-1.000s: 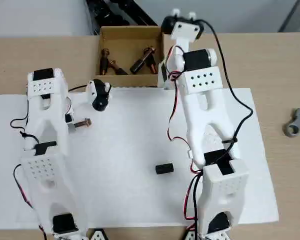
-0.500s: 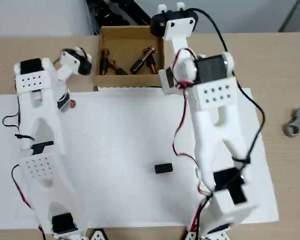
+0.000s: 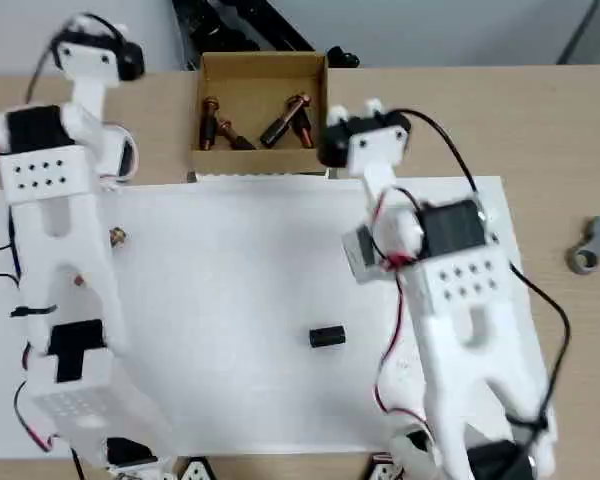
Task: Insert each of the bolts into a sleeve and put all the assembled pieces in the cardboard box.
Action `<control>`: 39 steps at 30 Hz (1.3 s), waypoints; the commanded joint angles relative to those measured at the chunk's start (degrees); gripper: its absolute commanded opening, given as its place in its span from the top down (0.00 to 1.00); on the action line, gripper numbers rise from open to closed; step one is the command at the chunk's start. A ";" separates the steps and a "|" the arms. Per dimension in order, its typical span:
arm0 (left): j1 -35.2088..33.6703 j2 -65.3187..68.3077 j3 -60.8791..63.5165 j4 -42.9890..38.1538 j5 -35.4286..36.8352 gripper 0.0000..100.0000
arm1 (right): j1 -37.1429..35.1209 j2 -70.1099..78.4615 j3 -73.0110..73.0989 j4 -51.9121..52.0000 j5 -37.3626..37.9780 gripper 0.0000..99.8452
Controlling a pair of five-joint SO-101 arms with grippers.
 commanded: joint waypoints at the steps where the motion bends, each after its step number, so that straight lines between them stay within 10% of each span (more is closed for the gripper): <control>1: 0.26 -4.66 8.13 0.62 0.35 0.99 | 2.77 -6.37 3.43 -0.57 0.44 0.77; 9: -3.25 -5.36 16.22 1.05 -3.60 0.99 | 6.90 -9.54 8.53 -0.57 0.44 0.77; 23: -9.76 -0.88 19.38 -6.33 -34.37 0.90 | 6.55 -9.54 9.05 -0.57 0.09 0.77; 39: -10.55 18.64 19.21 -16.09 -35.69 0.91 | 6.55 -9.54 9.05 -0.57 -0.18 0.77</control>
